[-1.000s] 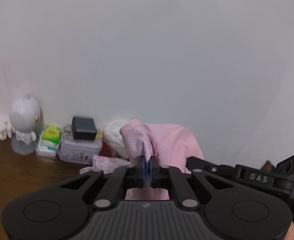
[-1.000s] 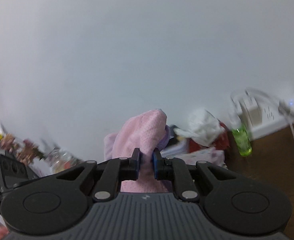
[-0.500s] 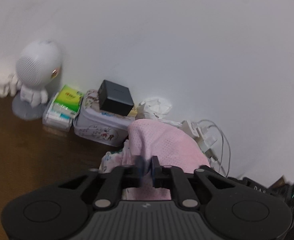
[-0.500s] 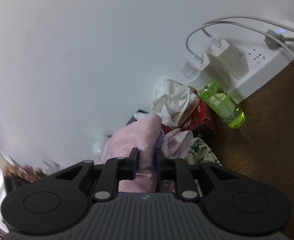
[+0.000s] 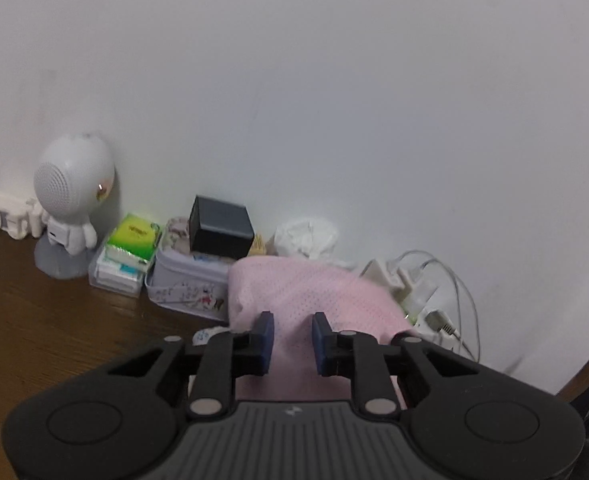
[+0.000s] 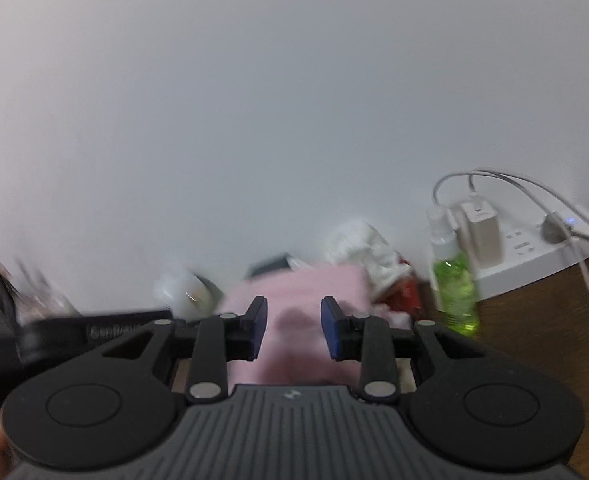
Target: Fold clothes
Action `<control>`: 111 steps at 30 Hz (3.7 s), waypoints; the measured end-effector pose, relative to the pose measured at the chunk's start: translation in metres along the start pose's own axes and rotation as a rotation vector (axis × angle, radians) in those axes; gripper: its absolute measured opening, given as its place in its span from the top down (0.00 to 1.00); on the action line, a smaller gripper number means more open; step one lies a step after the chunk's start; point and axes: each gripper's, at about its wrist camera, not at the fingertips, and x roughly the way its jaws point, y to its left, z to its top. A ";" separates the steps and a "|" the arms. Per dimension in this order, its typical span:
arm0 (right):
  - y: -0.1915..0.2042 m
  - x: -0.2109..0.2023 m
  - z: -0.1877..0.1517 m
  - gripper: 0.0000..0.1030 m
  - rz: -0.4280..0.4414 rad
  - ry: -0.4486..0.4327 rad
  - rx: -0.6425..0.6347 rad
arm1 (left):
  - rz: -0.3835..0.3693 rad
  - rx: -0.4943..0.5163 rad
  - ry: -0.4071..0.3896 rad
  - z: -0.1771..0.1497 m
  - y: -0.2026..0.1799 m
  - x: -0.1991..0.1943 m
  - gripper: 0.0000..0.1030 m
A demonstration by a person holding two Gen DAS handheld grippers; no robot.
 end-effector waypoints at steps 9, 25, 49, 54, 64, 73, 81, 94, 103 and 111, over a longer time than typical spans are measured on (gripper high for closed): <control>-0.011 -0.054 -0.020 0.24 0.134 -0.077 0.001 | -0.154 -0.019 -0.183 -0.024 0.027 -0.097 0.13; 0.063 -0.192 -0.113 0.00 0.051 0.023 -0.194 | 0.062 0.240 -0.148 -0.141 0.007 -0.245 0.00; 0.180 -0.386 -0.232 0.00 -0.140 0.064 -0.276 | 0.213 0.285 -0.132 -0.287 -0.011 -0.429 0.00; 0.195 -0.408 -0.249 0.00 -0.164 0.103 -0.278 | 0.210 0.272 -0.112 -0.306 -0.012 -0.450 0.00; 0.215 -0.427 -0.264 0.00 -0.193 0.146 -0.300 | 0.241 0.234 -0.097 -0.320 -0.011 -0.473 0.00; 0.224 -0.428 -0.267 0.00 -0.199 0.165 -0.306 | 0.252 0.224 -0.082 -0.322 -0.008 -0.478 0.00; 0.222 -0.426 -0.268 0.00 -0.201 0.182 -0.299 | 0.249 0.232 -0.076 -0.324 -0.009 -0.479 0.00; 0.223 -0.427 -0.271 0.00 -0.198 0.197 -0.294 | 0.252 0.234 -0.072 -0.326 -0.010 -0.480 0.00; 0.221 -0.425 -0.273 0.00 -0.198 0.208 -0.291 | 0.253 0.234 -0.064 -0.325 -0.010 -0.477 0.00; 0.220 -0.423 -0.274 0.00 -0.199 0.217 -0.288 | 0.249 0.244 -0.056 -0.328 -0.009 -0.475 0.00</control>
